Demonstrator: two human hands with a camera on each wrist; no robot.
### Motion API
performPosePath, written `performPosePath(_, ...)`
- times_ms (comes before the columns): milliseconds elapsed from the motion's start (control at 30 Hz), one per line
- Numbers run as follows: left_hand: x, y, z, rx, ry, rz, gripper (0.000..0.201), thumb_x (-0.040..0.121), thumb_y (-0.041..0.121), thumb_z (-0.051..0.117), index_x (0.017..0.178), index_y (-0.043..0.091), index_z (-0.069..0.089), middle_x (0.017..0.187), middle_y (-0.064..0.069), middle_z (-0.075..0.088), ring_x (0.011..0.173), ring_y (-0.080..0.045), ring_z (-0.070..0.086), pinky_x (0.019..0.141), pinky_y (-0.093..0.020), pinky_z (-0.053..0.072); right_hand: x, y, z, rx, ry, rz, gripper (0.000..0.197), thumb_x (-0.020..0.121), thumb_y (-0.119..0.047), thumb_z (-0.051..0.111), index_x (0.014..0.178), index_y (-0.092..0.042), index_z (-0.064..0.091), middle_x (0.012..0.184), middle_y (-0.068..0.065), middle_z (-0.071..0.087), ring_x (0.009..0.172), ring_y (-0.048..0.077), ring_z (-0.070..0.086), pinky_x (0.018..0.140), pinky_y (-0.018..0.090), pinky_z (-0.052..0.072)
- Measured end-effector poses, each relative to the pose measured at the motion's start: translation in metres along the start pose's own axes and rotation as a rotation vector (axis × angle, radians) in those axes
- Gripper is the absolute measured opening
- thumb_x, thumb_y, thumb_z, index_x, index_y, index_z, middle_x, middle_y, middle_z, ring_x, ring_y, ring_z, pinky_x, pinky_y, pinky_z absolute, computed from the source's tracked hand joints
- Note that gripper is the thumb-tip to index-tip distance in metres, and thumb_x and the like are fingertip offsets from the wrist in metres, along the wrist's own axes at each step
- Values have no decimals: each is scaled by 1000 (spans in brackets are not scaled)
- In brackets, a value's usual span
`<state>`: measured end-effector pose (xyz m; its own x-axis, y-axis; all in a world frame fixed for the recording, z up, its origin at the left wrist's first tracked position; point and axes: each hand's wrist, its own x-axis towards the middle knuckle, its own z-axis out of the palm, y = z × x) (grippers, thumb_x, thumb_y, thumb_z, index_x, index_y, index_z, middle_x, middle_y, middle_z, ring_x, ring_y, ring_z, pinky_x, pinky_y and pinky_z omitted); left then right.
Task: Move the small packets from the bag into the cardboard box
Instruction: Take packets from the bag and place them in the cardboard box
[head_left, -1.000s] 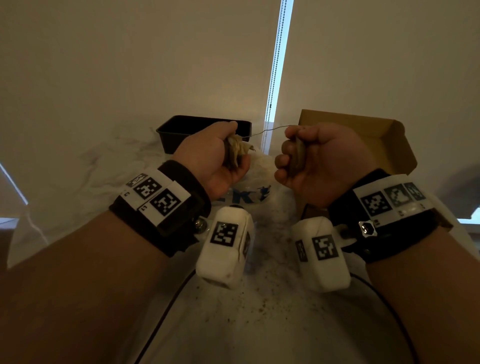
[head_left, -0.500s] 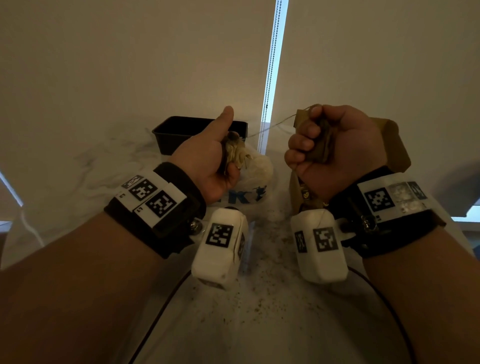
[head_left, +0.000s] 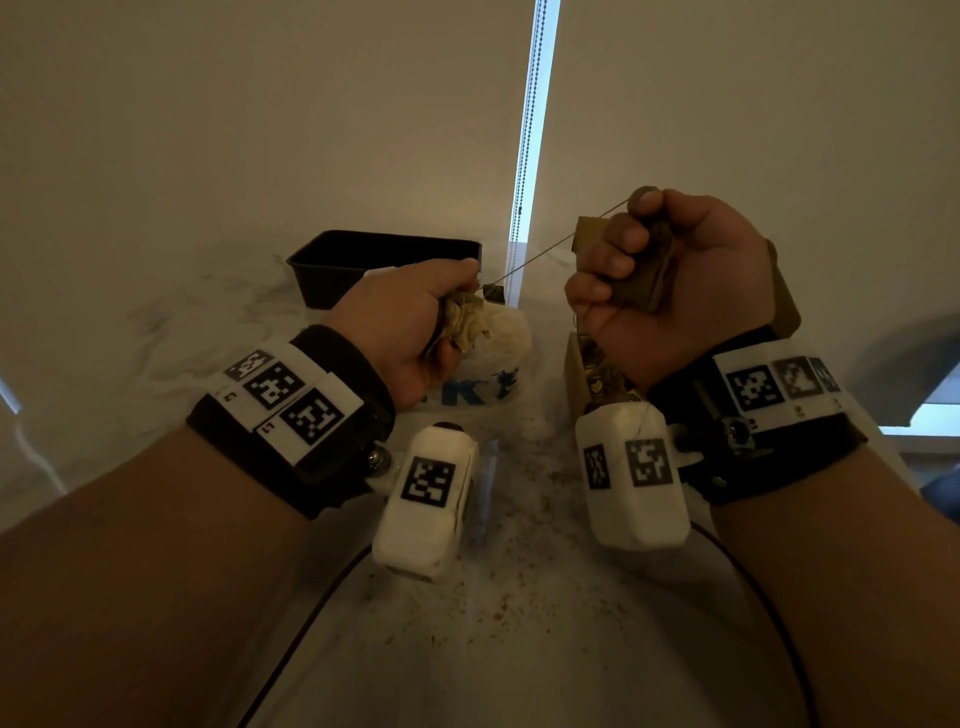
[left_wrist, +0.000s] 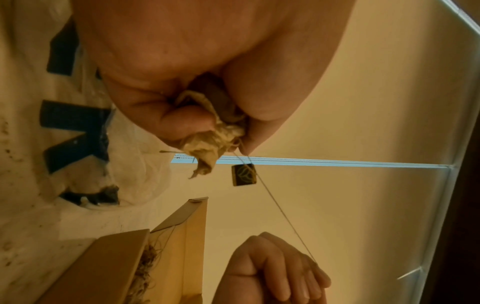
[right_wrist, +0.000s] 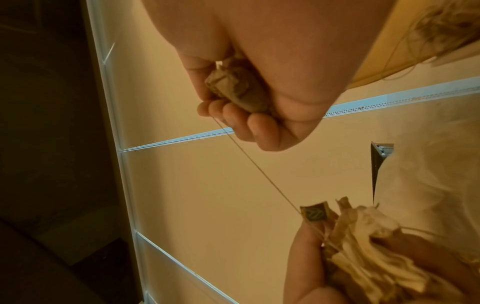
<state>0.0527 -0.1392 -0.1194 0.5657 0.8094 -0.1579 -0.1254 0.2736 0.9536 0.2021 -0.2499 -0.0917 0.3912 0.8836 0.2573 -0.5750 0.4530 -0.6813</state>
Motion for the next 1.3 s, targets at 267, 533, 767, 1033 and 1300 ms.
performPosePath(267,0,2,-1,-98,-83,-40,26,97,36,61,77,19,60,72,-2,60,65,-16,62,54,-28,55,-2,-3,-2,24,-32,-5,17,77,-26,40,64,-18,48,61,-2,43,54,15,37,54,26,30)
performPosePath(533,3,2,1,-205,-44,-24,20,96,25,64,80,14,61,67,-2,58,51,-10,53,47,-21,49,-4,-4,0,44,-63,4,16,76,-24,41,63,-17,47,61,-2,44,55,15,38,54,26,30)
performPosePath(767,5,2,-1,-197,-21,12,14,95,24,66,88,13,61,68,-3,58,49,-10,53,45,-21,49,-5,-5,1,109,-87,13,20,78,-25,38,61,-18,46,61,-3,46,56,14,38,55,27,30)
performPosePath(1033,3,-1,-1,-156,-19,41,15,96,21,65,106,10,61,69,-4,58,48,-9,55,46,-21,49,-6,-7,2,218,-161,-7,24,77,-24,38,58,-17,48,60,-2,49,55,14,42,55,26,29)
performPosePath(1300,-11,-1,5,131,-276,112,24,94,29,66,110,11,69,78,-3,61,60,-10,53,42,-18,41,-7,-2,3,145,-171,48,25,82,-24,36,62,-16,49,61,-1,48,55,15,41,54,27,31)
